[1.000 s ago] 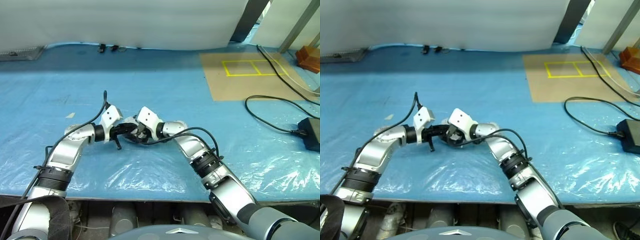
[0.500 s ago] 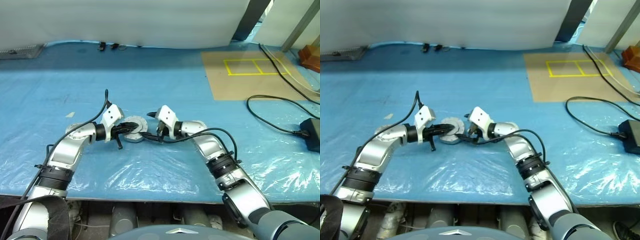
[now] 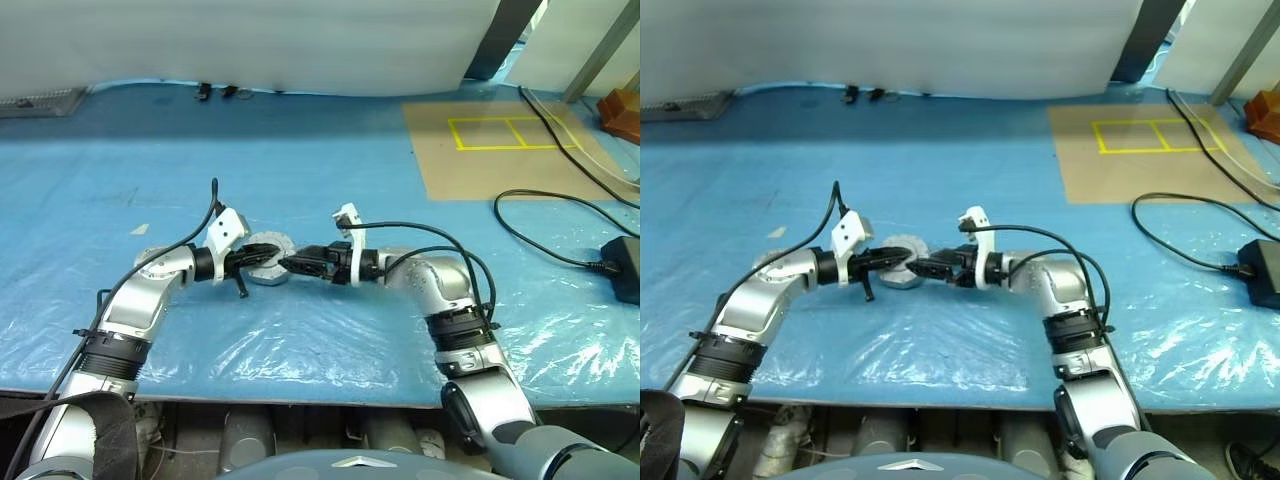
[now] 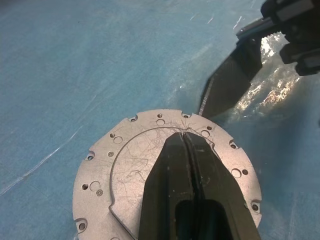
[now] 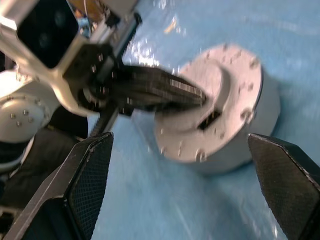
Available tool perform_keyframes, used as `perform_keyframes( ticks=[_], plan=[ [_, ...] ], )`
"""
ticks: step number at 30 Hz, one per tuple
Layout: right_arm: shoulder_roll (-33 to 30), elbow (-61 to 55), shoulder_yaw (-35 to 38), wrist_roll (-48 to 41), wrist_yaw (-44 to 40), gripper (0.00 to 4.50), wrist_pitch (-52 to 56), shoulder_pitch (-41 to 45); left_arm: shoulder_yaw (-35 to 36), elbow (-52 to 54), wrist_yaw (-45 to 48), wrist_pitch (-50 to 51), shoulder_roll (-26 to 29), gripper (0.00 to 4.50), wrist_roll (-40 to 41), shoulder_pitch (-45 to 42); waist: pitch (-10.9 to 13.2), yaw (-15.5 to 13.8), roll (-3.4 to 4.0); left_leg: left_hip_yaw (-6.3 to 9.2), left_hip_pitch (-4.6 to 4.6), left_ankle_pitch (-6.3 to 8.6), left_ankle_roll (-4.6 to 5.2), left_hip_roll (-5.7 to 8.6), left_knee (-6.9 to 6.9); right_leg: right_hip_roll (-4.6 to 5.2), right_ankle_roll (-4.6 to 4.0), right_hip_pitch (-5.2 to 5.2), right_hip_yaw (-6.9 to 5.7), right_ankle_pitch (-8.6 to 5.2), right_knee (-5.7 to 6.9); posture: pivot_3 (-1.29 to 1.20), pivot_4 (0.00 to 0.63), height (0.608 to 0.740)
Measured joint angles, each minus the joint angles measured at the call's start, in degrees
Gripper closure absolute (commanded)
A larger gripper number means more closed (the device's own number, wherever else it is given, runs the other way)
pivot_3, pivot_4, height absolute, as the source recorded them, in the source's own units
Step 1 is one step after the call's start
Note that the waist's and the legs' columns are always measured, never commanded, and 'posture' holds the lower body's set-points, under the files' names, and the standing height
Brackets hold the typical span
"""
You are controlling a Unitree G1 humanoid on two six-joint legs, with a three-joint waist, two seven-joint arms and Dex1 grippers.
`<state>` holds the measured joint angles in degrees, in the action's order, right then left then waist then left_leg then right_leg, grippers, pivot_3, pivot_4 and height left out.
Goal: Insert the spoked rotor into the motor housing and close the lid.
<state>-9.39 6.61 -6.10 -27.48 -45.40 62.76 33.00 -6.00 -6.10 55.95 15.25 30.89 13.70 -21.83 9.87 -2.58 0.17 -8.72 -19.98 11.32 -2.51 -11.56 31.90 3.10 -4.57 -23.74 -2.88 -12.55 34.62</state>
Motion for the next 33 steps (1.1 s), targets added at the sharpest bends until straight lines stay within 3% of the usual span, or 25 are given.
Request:
perform_keyframes(
  ticks=[7, 12, 19, 22, 26, 29, 33],
  plan=[
    [-0.74, 0.50, -1.33, 1.06, 5.43, 0.02, 2.84, 1.09, 0.03, -0.67, -0.06, -1.25, -0.04, 4.50, 0.00, 0.11, 0.00, 0.04, 0.00, 0.00, 0.00, -0.01, -0.02, 0.01, 0.00, 0.01, 0.01, -0.02, 0.00, -0.01, 0.01, 0.00, 0.150, 0.740],
    [2.62, 2.19, 1.18, 0.90, 10.71, 0.02, 6.31, 3.30, 0.51, -2.10, 0.01, -2.46, -0.03, 4.50, 0.03, -0.12, 0.00, 0.07, 0.00, 0.01, 0.02, -0.03, -0.06, 0.01, 0.00, 0.01, 0.02, 0.00, 0.00, -0.01, 0.03, 0.00, 0.150, 0.740],
    [16.08, 11.06, 17.50, -2.12, 23.34, 0.02, 14.68, 8.09, 1.21, -3.19, 0.18, -3.59, 0.40, 4.50, 0.01, -0.20, 0.00, 0.22, 0.00, 0.03, 0.10, -0.08, -0.16, 0.01, -0.20, 0.00, -0.04, -0.10, 0.01, -0.02, 0.05, 0.00, 0.150, 0.740],
    [16.13, 15.57, 25.79, -5.70, 27.64, 0.02, 16.21, 9.87, 1.29, -3.52, 0.18, -3.91, 0.39, 4.50, 0.02, -0.24, -0.01, -0.05, 0.02, -0.01, 0.11, -0.09, -0.16, 0.09, -0.21, 0.05, -0.04, -0.10, 0.02, -0.02, 0.04, 0.00, 0.150, 0.740],
    [16.12, 17.70, 26.90, -7.53, 29.78, 0.02, 14.64, 10.59, 1.29, -4.01, 0.14, -4.07, 0.39, 4.50, 0.01, -0.32, -0.04, -0.02, 0.07, -0.03, 0.19, -0.10, -0.19, 0.08, -0.22, 0.04, -0.04, -0.04, 0.02, -0.02, 0.10, 0.00, 0.150, 0.740],
    [16.11, 18.78, 28.22, -9.01, 30.60, 0.66, 14.48, 10.59, 1.32, -4.27, 0.11, -4.28, 0.39, 4.50, 0.01, -0.39, -0.03, -0.02, 0.08, -0.03, 0.21, -0.11, -0.20, 0.08, -0.22, 0.04, -0.03, -0.04, 0.02, -0.02, 0.10, 0.00, 0.150, 0.740],
    [16.12, 19.39, 30.69, -10.77, 32.23, 2.04, 14.83, 10.57, 1.60, -4.48, 0.15, -4.89, 0.39, 4.50, 0.03, -0.54, -0.03, -0.03, 0.09, -0.03, 0.05, -0.11, -0.20, 0.08, -0.23, 0.03, -0.03, -0.17, 0.02, -0.02, 0.09, 0.00, 0.150, 0.740]
  ],
)
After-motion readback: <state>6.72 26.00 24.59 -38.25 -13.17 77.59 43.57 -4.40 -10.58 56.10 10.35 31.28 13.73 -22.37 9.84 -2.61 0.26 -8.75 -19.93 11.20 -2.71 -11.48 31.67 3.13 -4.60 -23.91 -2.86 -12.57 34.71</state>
